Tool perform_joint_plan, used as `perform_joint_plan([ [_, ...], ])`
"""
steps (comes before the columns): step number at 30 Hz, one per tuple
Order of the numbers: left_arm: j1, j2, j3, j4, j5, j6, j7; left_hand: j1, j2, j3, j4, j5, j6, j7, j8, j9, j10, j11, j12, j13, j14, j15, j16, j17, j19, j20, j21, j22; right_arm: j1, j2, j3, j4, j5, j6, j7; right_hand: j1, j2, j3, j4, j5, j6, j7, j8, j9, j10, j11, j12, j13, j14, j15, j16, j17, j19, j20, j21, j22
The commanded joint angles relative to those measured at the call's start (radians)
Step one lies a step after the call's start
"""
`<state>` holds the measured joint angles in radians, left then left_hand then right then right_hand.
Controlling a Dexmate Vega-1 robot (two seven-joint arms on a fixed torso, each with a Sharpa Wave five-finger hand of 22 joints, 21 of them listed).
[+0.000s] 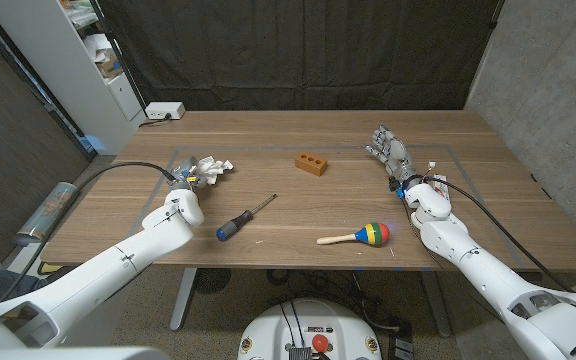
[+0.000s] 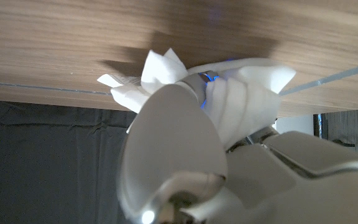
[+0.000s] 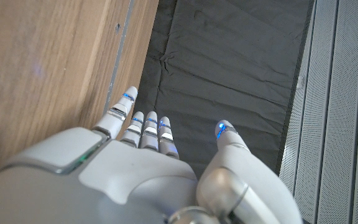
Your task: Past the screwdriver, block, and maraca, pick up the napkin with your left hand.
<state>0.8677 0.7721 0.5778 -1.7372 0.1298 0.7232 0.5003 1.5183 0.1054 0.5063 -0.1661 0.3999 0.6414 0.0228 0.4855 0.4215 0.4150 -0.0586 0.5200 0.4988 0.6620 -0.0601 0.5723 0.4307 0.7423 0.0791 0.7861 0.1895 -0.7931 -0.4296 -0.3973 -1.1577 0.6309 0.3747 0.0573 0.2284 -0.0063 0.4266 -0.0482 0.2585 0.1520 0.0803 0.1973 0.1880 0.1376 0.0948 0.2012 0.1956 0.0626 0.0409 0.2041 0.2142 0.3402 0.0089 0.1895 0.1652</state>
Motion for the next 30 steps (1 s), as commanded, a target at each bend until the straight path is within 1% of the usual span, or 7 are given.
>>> perform_joint_plan([
  [1, 0.008, 0.036, -0.025, -0.063, 0.016, 0.006, 0.008, -0.011, 0.000, -0.002, 0.002, 0.009, 0.010, -0.005, 0.008, 0.009, 0.007, -0.002, -0.001, 0.008, 0.008, -0.031, 0.006, 0.203, 0.130, -0.128, 0.010, 0.023, -0.010, 0.002, 0.000, -0.014, -0.004, 0.009, -0.012, -0.003, 0.009, 0.002, -0.007, 0.005, 0.010, -0.004, 0.001, 0.003, 0.006, -0.002, 0.001, 0.001, 0.009, 0.003, 0.005, 0.002, 0.007, 0.006, 0.002, 0.005],
  [8, 0.015, 0.046, -0.037, -0.087, 0.020, -0.006, 0.010, -0.019, -0.001, -0.006, 0.001, 0.009, 0.012, -0.003, 0.012, 0.017, 0.013, -0.003, -0.001, 0.016, 0.012, -0.035, 0.010, 0.215, 0.118, -0.125, 0.022, 0.021, -0.023, 0.001, 0.003, -0.029, -0.005, 0.013, -0.023, -0.003, 0.010, 0.002, -0.008, 0.006, 0.010, -0.005, 0.002, 0.003, 0.006, -0.001, 0.001, 0.002, 0.009, 0.005, 0.005, 0.002, 0.007, 0.006, 0.002, 0.005],
  [14, 0.006, 0.077, -0.034, -0.122, 0.017, 0.018, -0.045, -0.025, -0.002, -0.013, 0.002, 0.007, 0.014, -0.005, 0.014, 0.024, 0.025, -0.002, 0.001, 0.024, 0.019, -0.042, 0.018, 0.227, 0.114, -0.131, 0.033, 0.021, -0.034, -0.003, 0.006, -0.045, -0.008, 0.018, -0.031, -0.003, 0.010, 0.001, -0.008, 0.005, 0.010, -0.005, 0.001, 0.003, 0.006, -0.002, 0.001, 0.002, 0.009, 0.004, 0.005, 0.002, 0.007, 0.006, 0.002, 0.005],
  [15, 0.009, 0.080, -0.036, -0.121, 0.020, 0.006, -0.040, -0.026, -0.004, -0.016, 0.000, 0.006, 0.014, -0.005, 0.015, 0.026, 0.030, -0.006, 0.002, 0.026, 0.024, -0.046, 0.024, 0.233, 0.112, -0.135, 0.038, 0.021, -0.036, -0.005, 0.006, -0.050, -0.009, 0.018, -0.032, -0.003, 0.010, 0.001, -0.008, 0.005, 0.010, -0.005, 0.001, 0.003, 0.006, -0.002, 0.001, 0.002, 0.009, 0.004, 0.005, 0.002, 0.007, 0.006, 0.002, 0.005],
  [24, 0.030, 0.100, -0.069, -0.152, 0.011, -0.026, -0.040, -0.027, -0.003, -0.024, -0.003, 0.003, 0.020, -0.003, 0.018, 0.035, 0.053, -0.005, 0.007, 0.040, 0.031, -0.054, 0.039, 0.254, 0.102, -0.146, 0.059, 0.022, -0.054, -0.022, 0.013, -0.088, -0.014, 0.015, -0.048, -0.004, 0.010, 0.001, -0.009, 0.005, 0.011, -0.003, 0.001, 0.003, 0.006, -0.002, 0.001, 0.002, 0.008, 0.003, 0.005, 0.002, 0.007, 0.006, 0.002, 0.005],
  [28, 0.041, 0.110, -0.081, -0.159, 0.017, -0.058, -0.031, -0.031, -0.004, -0.030, -0.002, 0.000, 0.023, -0.005, 0.017, 0.035, 0.053, -0.008, 0.005, 0.047, 0.033, -0.055, 0.045, 0.264, 0.098, -0.153, 0.070, 0.023, -0.059, -0.029, 0.015, -0.101, -0.015, 0.011, -0.051, -0.004, 0.010, 0.001, -0.009, 0.005, 0.012, -0.001, 0.002, 0.003, 0.006, -0.001, 0.001, 0.002, 0.010, 0.005, 0.005, 0.002, 0.007, 0.007, 0.002, 0.005],
  [30, 0.045, 0.123, -0.088, -0.173, 0.013, -0.066, -0.047, -0.032, -0.005, -0.033, -0.002, -0.001, 0.021, -0.005, 0.016, 0.036, 0.053, -0.010, 0.005, 0.050, 0.035, -0.057, 0.050, 0.270, 0.098, -0.157, 0.076, 0.023, -0.059, -0.032, 0.015, -0.104, -0.017, 0.012, -0.049, -0.004, 0.011, 0.001, -0.009, 0.006, 0.012, -0.001, 0.002, 0.003, 0.006, -0.002, 0.001, 0.002, 0.009, 0.003, 0.005, 0.002, 0.007, 0.006, 0.002, 0.005],
])
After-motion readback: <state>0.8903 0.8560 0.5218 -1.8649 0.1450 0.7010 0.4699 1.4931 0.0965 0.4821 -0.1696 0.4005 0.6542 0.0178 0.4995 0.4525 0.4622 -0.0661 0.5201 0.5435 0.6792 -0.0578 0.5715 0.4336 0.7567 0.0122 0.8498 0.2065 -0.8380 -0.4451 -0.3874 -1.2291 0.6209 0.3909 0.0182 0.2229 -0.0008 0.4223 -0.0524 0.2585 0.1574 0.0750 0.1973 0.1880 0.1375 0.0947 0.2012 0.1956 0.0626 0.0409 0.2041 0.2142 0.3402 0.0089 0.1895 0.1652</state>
